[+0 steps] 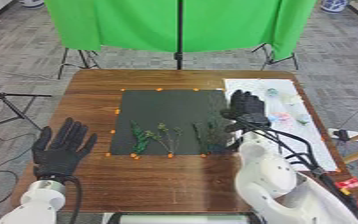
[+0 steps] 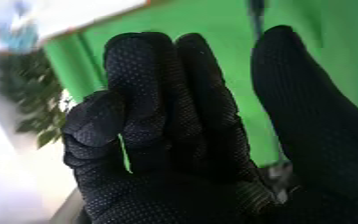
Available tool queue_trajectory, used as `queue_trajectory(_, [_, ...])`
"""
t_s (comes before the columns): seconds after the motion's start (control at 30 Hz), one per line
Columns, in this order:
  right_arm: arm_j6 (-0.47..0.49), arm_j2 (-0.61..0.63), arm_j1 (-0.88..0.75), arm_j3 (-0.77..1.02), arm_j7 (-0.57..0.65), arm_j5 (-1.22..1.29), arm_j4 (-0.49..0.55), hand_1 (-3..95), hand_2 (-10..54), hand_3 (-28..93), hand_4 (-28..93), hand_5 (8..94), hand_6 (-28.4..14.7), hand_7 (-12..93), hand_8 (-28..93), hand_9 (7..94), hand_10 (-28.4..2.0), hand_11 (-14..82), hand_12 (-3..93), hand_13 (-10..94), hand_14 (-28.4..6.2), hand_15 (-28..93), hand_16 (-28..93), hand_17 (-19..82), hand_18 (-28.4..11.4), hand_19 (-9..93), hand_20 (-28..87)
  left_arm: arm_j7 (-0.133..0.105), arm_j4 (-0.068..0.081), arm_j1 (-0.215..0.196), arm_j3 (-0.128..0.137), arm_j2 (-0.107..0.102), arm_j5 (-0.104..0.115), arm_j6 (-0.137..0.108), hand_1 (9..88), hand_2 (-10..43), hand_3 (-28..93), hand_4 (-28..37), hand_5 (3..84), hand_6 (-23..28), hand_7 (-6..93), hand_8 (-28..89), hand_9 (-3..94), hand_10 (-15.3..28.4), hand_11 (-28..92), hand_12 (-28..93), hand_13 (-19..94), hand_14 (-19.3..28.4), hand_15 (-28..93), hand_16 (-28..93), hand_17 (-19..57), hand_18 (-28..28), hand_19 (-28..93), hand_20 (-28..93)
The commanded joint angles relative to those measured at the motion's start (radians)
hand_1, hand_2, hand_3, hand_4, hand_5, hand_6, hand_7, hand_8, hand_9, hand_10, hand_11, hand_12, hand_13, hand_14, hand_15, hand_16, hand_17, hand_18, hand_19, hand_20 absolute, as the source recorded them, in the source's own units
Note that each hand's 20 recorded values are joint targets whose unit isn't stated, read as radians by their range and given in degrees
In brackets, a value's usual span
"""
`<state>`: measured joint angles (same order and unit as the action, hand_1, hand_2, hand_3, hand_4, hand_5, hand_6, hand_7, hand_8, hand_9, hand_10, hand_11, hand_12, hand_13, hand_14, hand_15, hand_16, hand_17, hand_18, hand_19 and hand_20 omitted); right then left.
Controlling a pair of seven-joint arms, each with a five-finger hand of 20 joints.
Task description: Arrange flowers
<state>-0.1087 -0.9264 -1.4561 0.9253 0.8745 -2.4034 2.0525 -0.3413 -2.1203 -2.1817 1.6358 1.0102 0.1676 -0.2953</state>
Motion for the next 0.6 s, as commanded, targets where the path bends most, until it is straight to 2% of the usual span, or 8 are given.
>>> queue_trajectory(0.03, [0.019, 0.109, -0.032, 0.22, -0.004, 0.043, -0.049, 40.6, -9.5, 77, -19, 55.4, -8.8, 20, -6, 57.6, -22.5, 16.1, 19.3, 53, -17.9, 54, 26, 31, -26.2, 82, 34, -0.015, -0.009, -0.022, 0.005, 0.001, -0.014, 0.024, 27.5, 9.5, 77, -28.3, 48.3, 7.2, 19.1, -10, 41.9, 15.4, 27, 13, 33, 15.4, 49, -5, -4.4, 14.8, 38, 19])
queue_trajectory(0.13, [0.071, 0.133, -0.067, 0.288, -0.008, 0.07, -0.065, 41.9, -9.5, 78, -21, 54.5, -8.6, 19, -7, 54.6, -22.5, 15.0, 18.5, 48, -19.7, 51, 22, 29, -25.6, 77, 30, -0.019, -0.012, -0.026, 0.006, 0.003, -0.016, 0.027, 27.5, 9.5, 77, -28.3, 48.4, 7.2, 19.0, -10, 41.9, 15.4, 27, 13, 33, 15.4, 48, -5, -4.4, 14.8, 38, 19])
queue_trajectory(0.2, [0.127, 0.142, -0.084, 0.325, -0.017, 0.095, -0.072, 43.1, -9.5, 79, -22, 53.3, -8.2, 19, -7, 52.1, -22.2, 14.1, 18.1, 45, -20.1, 49, 19, 27, -25.2, 74, 28, -0.023, -0.014, -0.028, 0.007, 0.003, -0.013, 0.026, 27.5, 9.5, 77, -28.3, 48.4, 7.2, 18.9, -10, 41.9, 15.4, 27, 13, 33, 15.4, 48, -5, -4.4, 14.8, 38, 19])
queue_trajectory(0.27, [0.143, 0.151, -0.088, 0.327, -0.005, 0.095, -0.082, 44.0, -9.5, 80, -23, 51.9, -7.9, 19, -8, 49.7, -22.1, 13.1, 17.7, 43, -20.3, 48, 18, 25, -25.1, 73, 27, -0.024, -0.015, -0.029, 0.009, 0.003, -0.016, 0.028, 27.5, 9.5, 77, -28.3, 48.3, 7.2, 18.9, -10, 41.9, 15.4, 27, 13, 33, 15.4, 48, -5, -4.4, 14.8, 38, 19])
queue_trajectory(0.37, [0.181, 0.148, -0.095, 0.322, 0.011, 0.118, -0.084, 46.5, -9.5, 81, -24, 51.8, -7.8, 19, -8, 49.4, -22.0, 13.0, 17.6, 45, -20.0, 49, 18, 27, -26.0, 79, 29, -0.026, -0.019, -0.033, 0.012, 0.003, -0.016, 0.02, 27.5, 9.5, 77, -28.3, 48.4, 7.1, 18.9, -10, 42.0, 15.4, 27, 13, 33, 15.3, 48, -5, -4.5, 14.8, 38, 19])
queue_trajectory(0.6, [0.172, 0.134, -0.105, 0.29, -0.174, 0.069, -0.1, 51.3, -9.5, 83, -27, 51.3, -6.2, 20, -9, 48.4, -19.3, 13.2, 17.0, 47, -17.3, 51, 18, 29, -24.9, 83, 33, -0.011, -0.014, -0.015, -0.001, 0.007, -0.027, 0.015, 27.5, 10.1, 76, -28.3, 48.4, 7.1, 19.0, -10, 42.1, 15.3, 27, 13, 34, 15.4, 49, -5, -4.5, 14.8, 38, 19])
